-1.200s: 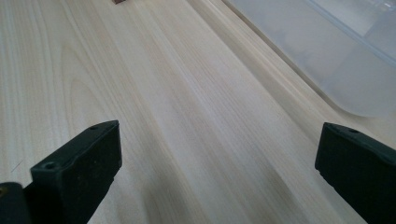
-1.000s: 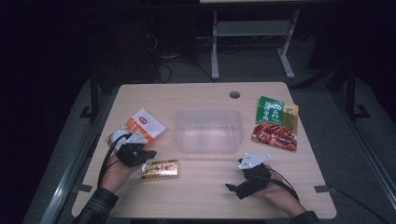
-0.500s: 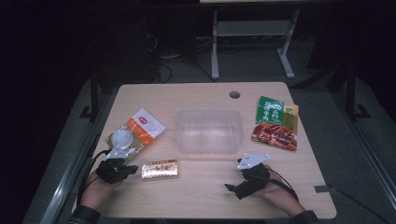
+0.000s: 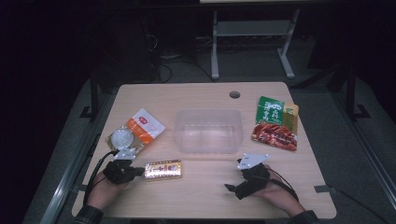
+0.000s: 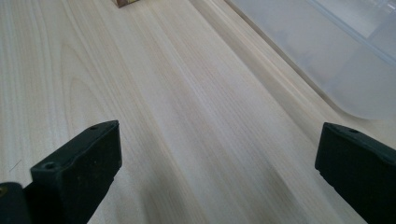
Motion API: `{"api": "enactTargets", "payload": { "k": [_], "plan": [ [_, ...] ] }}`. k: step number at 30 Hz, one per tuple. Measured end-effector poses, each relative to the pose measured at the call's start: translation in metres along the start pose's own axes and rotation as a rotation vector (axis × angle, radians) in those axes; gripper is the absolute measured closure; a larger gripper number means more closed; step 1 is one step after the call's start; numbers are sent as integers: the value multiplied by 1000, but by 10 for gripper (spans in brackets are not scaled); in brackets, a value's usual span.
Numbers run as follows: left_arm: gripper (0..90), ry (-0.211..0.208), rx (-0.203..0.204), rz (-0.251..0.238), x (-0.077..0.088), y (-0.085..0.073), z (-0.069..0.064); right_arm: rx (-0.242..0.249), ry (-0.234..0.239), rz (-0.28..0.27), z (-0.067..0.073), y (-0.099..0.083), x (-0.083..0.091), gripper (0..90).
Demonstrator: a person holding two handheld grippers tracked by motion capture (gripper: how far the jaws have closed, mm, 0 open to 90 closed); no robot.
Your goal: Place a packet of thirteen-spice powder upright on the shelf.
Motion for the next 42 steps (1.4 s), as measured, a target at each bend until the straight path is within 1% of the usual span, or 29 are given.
{"api": "enactTargets", "payload": {
  "k": [2,6,8,10,11,12,14,16,21,22,23,25,27,28,29,31,32,33,34,35,36,37,38,39,41,42],
  "plan": [
    [898,-13,-4,-4,-3,3,-3,-1,1,2,0,0,0,1],
    [898,-32,-26,-8,-11,11,-11,1,1,3,0,0,0,1],
    [898,-43,-44,-5,-15,16,-14,2,1,3,0,0,-1,1],
    [898,-61,-51,-11,-19,21,-19,2,2,5,0,0,-1,1],
    [898,-61,-51,-11,-19,21,-19,1,3,5,0,0,-1,1],
    [898,-73,-60,-17,-22,26,-23,0,3,5,0,0,-1,1],
    [898,-86,-76,-16,-26,31,-27,0,5,6,0,0,-1,1],
    [898,-102,-73,-20,-31,37,-32,4,3,8,0,0,-1,1],
    [898,-130,-112,-18,-41,47,-42,9,7,12,1,0,-1,1],
    [898,-137,-112,-23,-44,50,-45,9,7,12,1,0,-1,0],
    [898,-146,-122,-21,-46,52,-48,6,7,12,1,0,-1,0],
    [898,-159,-156,-12,-49,56,-53,4,6,12,1,0,-2,1],
    [898,-172,-170,-13,-52,60,-57,5,7,11,1,0,-1,1],
    [898,-172,-170,-13,-52,60,-57,8,7,11,1,0,-1,1],
    [897,-181,-184,-19,-52,64,-60,7,8,11,1,0,-1,1],
    [897,-179,-199,-28,-48,67,-60,6,8,10,0,0,0,1],
    [893,-179,-199,-28,-48,67,-60,6,8,10,0,0,0,1],
    [842,-197,-204,-42,-42,70,-57,6,8,8,1,0,0,1],
    [810,-211,-198,-59,-40,71,-57,7,8,7,1,0,0,1],
    [755,-232,-222,-67,-37,73,-56,6,8,7,1,0,0,1],
    [680,-262,-223,-76,-35,74,-56,7,8,7,1,0,0,1],
    [599,-285,-253,-80,-35,75,-56,6,9,7,1,0,0,1],
    [537,-290,-285,-80,-34,76,-57,6,9,8,1,0,0,1],
    [492,-291,-313,-78,-35,77,-58,8,9,8,1,0,0,1],
    [389,-320,-362,-50,-37,79,-60,10,9,8,1,0,0,1],
    [349,-323,-383,-47,-38,80,-62,9,8,8,1,0,0,1]
  ]
}}
Point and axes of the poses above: each handheld gripper's, and its own axes: x roughly backward along the jaws, y roughly out of its top, z roughly to its left, the point moved 4 cm from there along -x, roughly forward along the jaws, and after that the axes turned 1 degree about -y, right-handed, at the moved point
